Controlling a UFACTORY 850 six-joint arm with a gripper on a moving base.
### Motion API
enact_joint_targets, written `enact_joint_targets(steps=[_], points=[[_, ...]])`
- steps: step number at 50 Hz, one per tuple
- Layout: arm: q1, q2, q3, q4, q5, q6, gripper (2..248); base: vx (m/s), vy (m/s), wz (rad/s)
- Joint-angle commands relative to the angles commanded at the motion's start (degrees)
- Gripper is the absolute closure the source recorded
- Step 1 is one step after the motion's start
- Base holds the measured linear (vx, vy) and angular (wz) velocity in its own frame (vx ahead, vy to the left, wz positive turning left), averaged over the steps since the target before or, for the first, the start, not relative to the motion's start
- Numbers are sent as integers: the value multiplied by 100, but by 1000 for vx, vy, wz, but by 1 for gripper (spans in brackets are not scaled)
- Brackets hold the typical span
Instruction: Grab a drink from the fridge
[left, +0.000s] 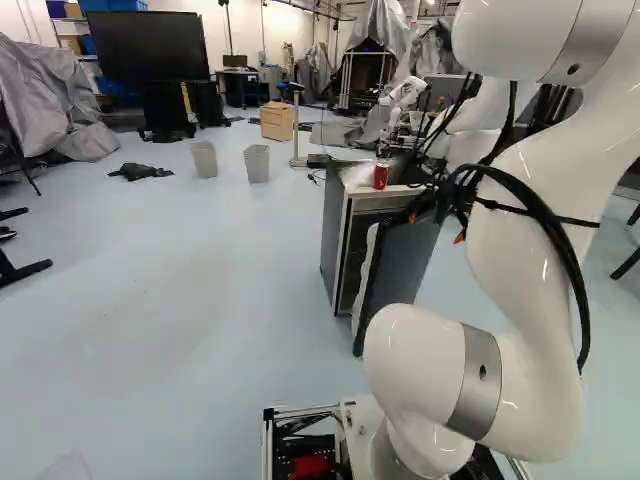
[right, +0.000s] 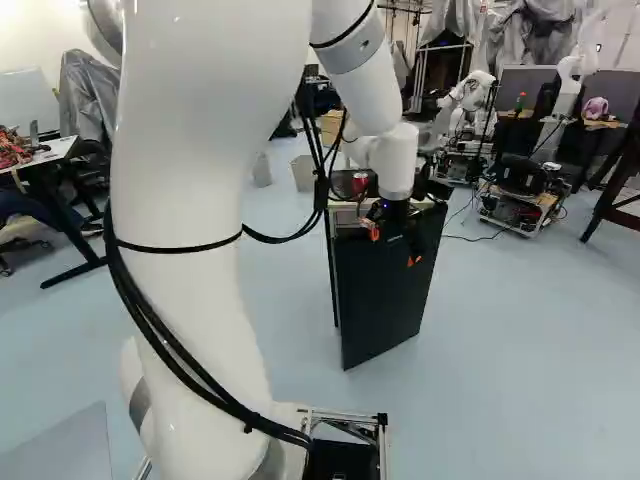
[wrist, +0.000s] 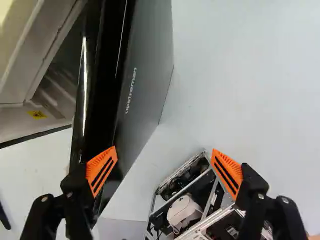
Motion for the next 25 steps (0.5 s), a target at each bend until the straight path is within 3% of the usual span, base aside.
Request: enact_joint_targets(steps=[12, 25], points=[[237, 40, 52, 0, 0, 0, 3, 0, 0, 0], [288, 110, 143, 0, 0, 0, 3, 0, 0, 0]])
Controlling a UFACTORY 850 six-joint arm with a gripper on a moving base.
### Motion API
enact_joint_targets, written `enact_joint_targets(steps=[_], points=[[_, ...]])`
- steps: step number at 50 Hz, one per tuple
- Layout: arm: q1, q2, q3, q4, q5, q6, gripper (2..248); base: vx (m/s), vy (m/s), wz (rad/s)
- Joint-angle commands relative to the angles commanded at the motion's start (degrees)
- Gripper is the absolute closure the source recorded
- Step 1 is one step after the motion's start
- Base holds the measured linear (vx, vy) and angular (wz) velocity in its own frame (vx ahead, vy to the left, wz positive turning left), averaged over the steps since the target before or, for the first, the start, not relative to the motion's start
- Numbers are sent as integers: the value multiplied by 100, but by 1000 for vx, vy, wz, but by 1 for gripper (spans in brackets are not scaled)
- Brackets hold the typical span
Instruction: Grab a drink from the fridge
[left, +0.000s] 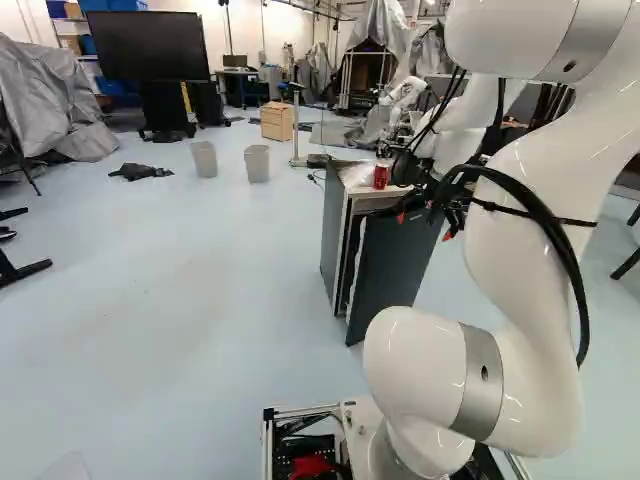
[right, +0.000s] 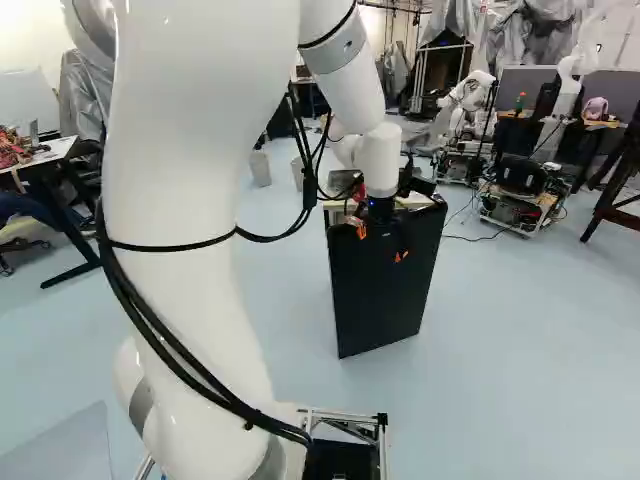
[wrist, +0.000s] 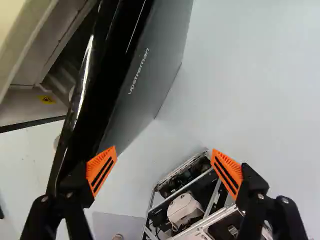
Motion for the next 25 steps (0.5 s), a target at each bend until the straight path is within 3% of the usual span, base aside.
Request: enact_joint_targets(steps=[11, 25], points=[[-56, 215, 274, -135, 122, 0, 3, 0, 0, 0], [-131, 553, 689, -874, 486, 0, 3, 0, 0, 0]])
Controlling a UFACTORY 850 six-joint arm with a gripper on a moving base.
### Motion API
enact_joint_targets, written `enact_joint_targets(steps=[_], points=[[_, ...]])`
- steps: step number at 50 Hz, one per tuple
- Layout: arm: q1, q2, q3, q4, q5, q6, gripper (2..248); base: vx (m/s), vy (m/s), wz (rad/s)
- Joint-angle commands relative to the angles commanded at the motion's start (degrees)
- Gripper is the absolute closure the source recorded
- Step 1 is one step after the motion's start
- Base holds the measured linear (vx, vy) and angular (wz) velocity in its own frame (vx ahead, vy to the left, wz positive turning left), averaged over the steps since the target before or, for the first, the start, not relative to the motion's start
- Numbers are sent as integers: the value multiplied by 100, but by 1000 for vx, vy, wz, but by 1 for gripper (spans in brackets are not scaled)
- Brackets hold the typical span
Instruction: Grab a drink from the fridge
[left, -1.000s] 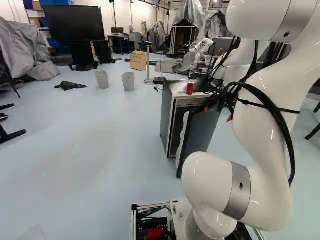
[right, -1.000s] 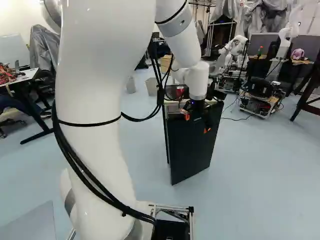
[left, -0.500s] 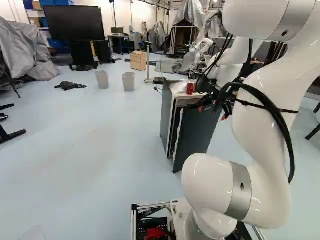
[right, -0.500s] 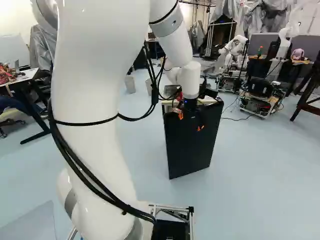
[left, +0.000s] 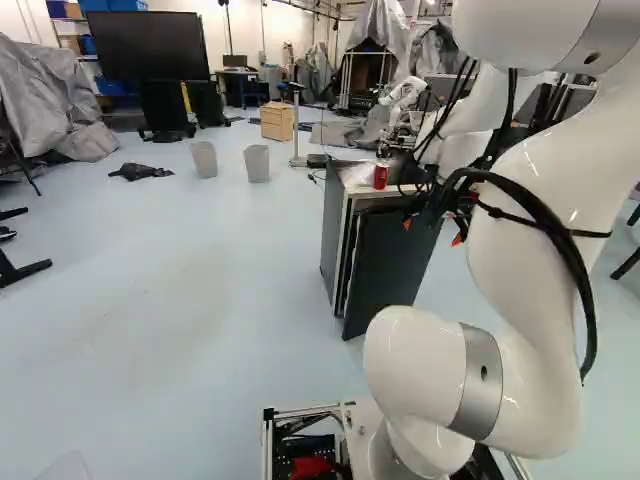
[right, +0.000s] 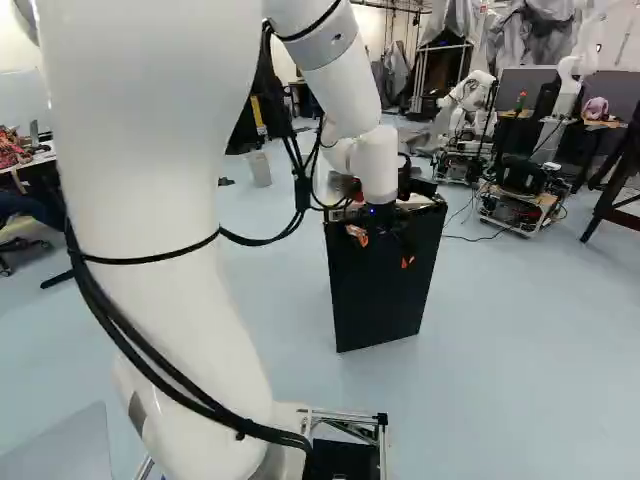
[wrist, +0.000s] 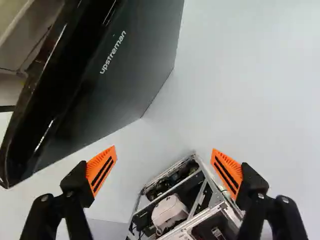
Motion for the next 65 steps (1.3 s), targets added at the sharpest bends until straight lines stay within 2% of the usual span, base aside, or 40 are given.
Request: enact_joint_targets(steps=[8, 19, 36, 45, 54, 65], points=[[24, 209, 248, -477, 230, 0, 3, 0, 0, 0], [190, 411, 500, -1139, 503, 0, 3, 0, 0, 0], [456, 455, 835, -2164, 885, 0, 3, 0, 0, 0], [502, 338, 874, -2681, 1125, 0, 3, 0, 0, 0], [511, 140, 816, -2984, 1385, 0, 3, 0, 0, 0], [575, -247, 563, -3065, 1470, 0, 3, 0, 0, 0]])
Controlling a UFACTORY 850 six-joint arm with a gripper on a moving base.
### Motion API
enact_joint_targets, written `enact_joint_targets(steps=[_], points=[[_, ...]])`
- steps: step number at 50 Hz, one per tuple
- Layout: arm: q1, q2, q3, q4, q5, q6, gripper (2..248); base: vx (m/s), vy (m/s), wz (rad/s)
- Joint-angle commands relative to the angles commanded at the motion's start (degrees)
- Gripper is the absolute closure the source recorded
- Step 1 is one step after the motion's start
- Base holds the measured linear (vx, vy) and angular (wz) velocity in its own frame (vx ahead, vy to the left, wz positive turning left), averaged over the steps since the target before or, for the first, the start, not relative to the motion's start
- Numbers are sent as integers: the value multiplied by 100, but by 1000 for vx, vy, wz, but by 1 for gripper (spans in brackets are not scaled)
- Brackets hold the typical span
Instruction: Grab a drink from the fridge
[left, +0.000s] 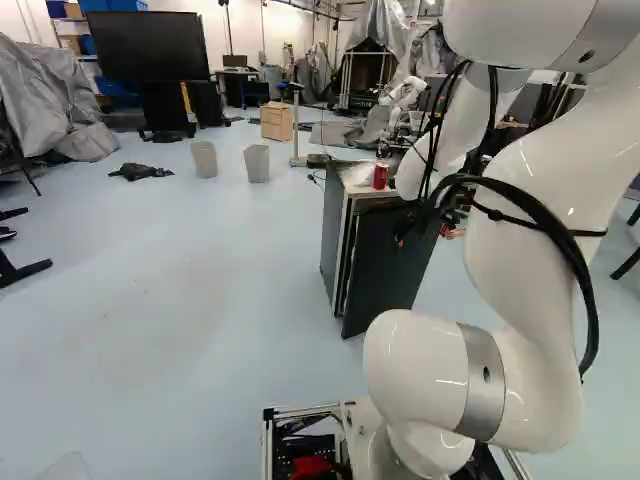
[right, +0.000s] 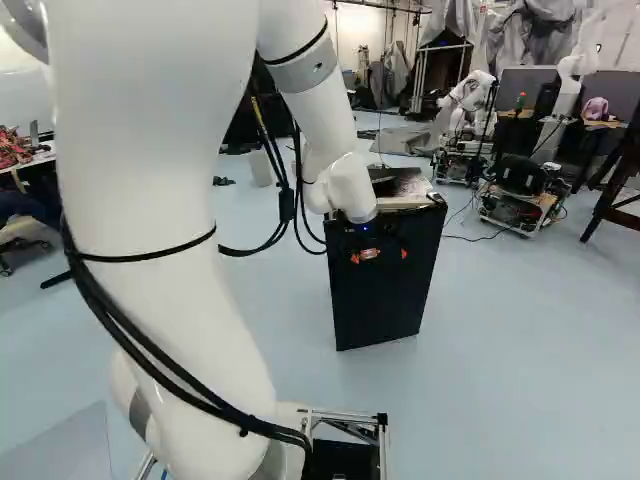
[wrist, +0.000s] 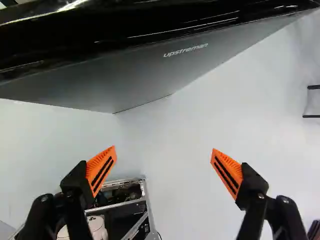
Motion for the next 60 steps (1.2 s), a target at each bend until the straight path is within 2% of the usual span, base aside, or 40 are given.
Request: enact_joint_targets(steps=[7, 16, 60], points=[[62, -261, -210, -8, 52, 0, 3, 0, 0, 0], [170, -412, -369, -43, 241, 0, 3, 0, 0, 0], [514, -675, -704, -77, 368, 0, 3, 0, 0, 0]])
